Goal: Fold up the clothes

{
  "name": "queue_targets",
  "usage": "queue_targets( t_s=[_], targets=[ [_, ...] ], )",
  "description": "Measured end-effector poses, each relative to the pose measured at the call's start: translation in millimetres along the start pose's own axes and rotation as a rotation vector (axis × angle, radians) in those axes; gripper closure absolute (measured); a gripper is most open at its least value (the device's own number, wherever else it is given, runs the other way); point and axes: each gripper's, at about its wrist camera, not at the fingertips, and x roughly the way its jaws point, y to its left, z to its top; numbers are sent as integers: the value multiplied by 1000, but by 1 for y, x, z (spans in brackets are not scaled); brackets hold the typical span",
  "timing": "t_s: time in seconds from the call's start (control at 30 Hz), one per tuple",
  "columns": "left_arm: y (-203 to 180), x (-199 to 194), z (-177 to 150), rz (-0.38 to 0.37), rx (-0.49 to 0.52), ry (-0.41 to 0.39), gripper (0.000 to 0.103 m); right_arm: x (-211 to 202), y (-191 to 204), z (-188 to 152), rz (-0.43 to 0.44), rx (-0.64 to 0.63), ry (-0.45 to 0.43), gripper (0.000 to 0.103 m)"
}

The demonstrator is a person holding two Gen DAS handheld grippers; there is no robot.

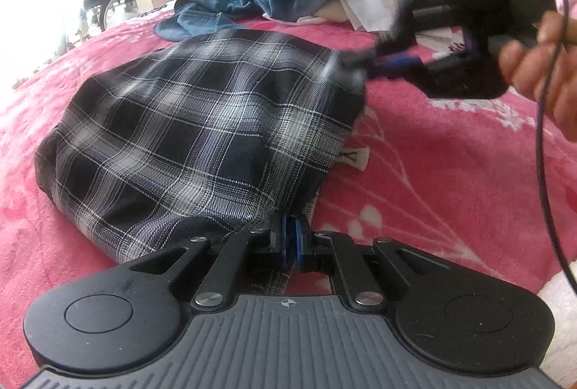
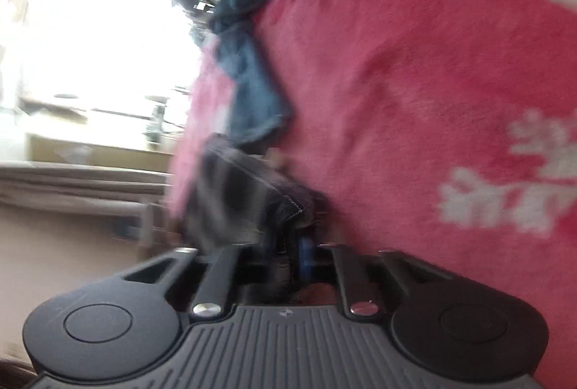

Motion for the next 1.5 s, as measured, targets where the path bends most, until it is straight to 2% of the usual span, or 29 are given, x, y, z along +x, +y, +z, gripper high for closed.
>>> queue_targets(
  t_s=[0.13,0.2,0.27,0.3,0.33,0.43,0.6,0.67,0.7,0.73,0.77,0.8,0.87,0.93,1.0,1.07,1.1,1.13,1.17,1.2,1.27,1.3,1.4,1.5],
  targets=[
    [-1,1,0,2,7,1,98,5,-31,6,51,183,-22,91],
    [-2,0,0,3,11,2,98,5,-46,8,89,280,-33,88],
    [-2,0,0,3,13,2,98,-4,-52,6,115,327,-46,74],
    [-2,0,0,3,14,1,98,-10,-49,5,107,320,-51,60],
    [-1,0,0,2,14,0,98,-14,-46,4,99,310,-48,53],
    [-1,-1,0,2,17,-2,98,-14,-33,3,66,265,-2,50],
    [-1,0,-1,7,20,-3,98,17,-14,9,52,214,110,50],
    [-2,-1,-1,8,18,-4,98,26,-11,11,25,188,111,54],
    [-1,-1,-2,8,15,-5,98,28,-13,12,24,196,109,63],
    [-2,-1,-2,8,12,-6,98,29,-15,13,35,214,108,82],
    [-1,-2,-3,7,10,-8,98,28,-18,13,95,228,99,89],
    [-1,-2,-3,7,8,-10,98,26,-20,12,188,241,85,91],
    [-1,-2,-4,6,4,-12,98,23,-26,11,343,253,61,91],
    [-1,-1,-4,4,0,-8,98,25,-39,8,406,261,48,91],
    [0,0,-4,-1,-4,-3,98,31,-68,8,358,364,34,91],
    [1,-1,-3,-5,-8,0,98,31,-75,11,349,402,43,90],
    [1,-1,-3,-7,-9,1,98,31,-76,12,354,412,51,86],
    [1,-1,-3,-10,-12,1,98,30,-77,14,358,422,60,75],
    [2,-1,-4,-12,-16,-1,98,26,-74,15,344,416,61,69],
    [2,-1,-4,-13,-19,-2,98,19,-70,17,317,399,56,64],
    [3,-1,-4,-15,-24,-6,98,-1,-57,20,244,339,21,64],
    [3,-1,-6,-15,-26,-8,98,-11,-44,20,192,264,-1,65],
    [2,-2,-7,-15,-32,-13,98,-28,9,12,36,-43,-39,72],
    [2,-3,-7,-14,-45,-11,98,-7,81,-15,-109,-481,16,80]
  ],
)
